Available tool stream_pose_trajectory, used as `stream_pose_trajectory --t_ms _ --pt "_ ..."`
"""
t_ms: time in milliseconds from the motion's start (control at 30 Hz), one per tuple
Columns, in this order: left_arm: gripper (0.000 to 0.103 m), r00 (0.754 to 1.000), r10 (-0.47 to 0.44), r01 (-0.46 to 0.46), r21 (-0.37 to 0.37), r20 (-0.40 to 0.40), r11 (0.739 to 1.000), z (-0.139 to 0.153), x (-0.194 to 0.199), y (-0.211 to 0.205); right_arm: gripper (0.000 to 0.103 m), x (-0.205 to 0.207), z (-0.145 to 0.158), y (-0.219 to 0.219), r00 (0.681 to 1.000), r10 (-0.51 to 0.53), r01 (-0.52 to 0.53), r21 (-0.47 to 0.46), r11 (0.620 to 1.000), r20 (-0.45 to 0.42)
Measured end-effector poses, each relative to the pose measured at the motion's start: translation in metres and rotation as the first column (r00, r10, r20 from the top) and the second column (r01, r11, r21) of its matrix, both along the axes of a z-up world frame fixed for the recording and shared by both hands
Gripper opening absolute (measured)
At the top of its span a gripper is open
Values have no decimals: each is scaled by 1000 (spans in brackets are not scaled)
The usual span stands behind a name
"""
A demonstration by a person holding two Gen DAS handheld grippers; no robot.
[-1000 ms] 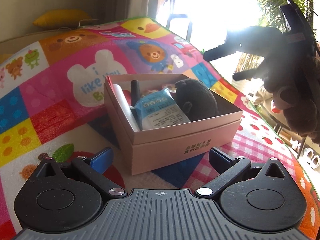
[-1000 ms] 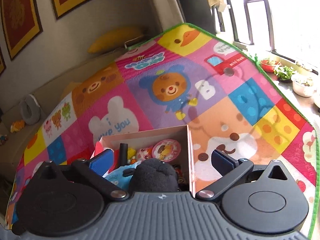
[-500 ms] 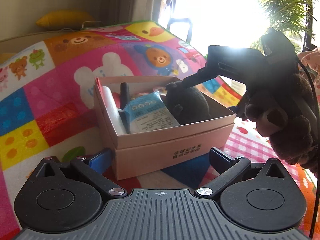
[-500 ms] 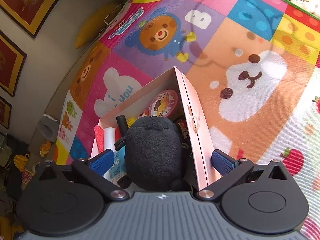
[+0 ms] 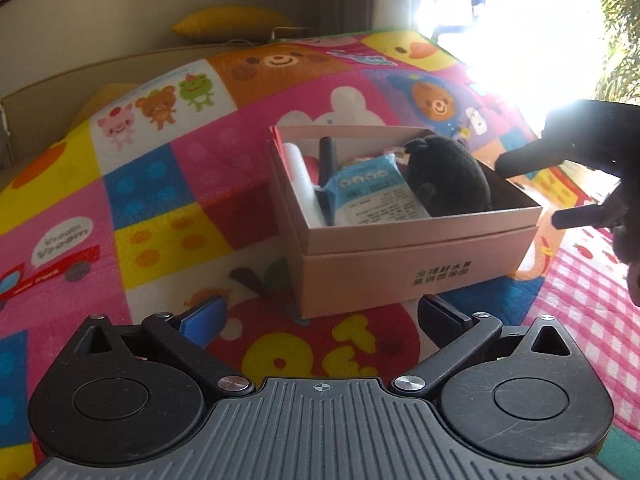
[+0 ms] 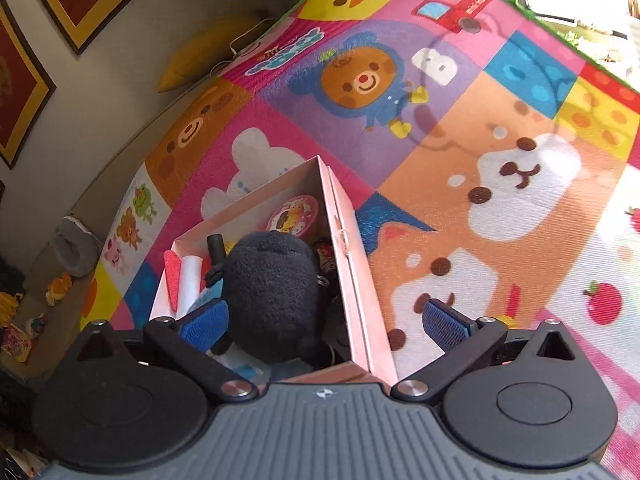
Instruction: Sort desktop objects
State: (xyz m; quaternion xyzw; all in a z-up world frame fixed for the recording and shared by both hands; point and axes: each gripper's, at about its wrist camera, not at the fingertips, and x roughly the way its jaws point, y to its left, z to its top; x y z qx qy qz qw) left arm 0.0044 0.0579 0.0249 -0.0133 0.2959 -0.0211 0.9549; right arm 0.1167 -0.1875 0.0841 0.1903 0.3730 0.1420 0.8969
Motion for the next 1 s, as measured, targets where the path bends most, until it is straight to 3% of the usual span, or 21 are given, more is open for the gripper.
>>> stream_pose_trajectory --t_ms 167,300,433,767,1000 --pt "103 997 22 -17 71 -70 997 -11 -11 -12 103 -62 -11 5 999 32 -30 -167 985 12" --pt "103 995 62 -56 72 -79 996 -16 -16 -18 103 -96 -33 20 997 72 -66 -288 955 8" --pt "103 993 89 -85 51 -83 995 -18 -13 -16 103 -107 -46 43 995 94 -64 -454 889 44" --pt "103 983 158 -154 56 -91 987 -18 -1 -20 103 -88 -52 39 988 102 -44 -432 901 113" --pt "103 983 158 -153 55 -91 987 -17 -1 -20 103 -89 -53 38 988 102 -42 -433 900 116"
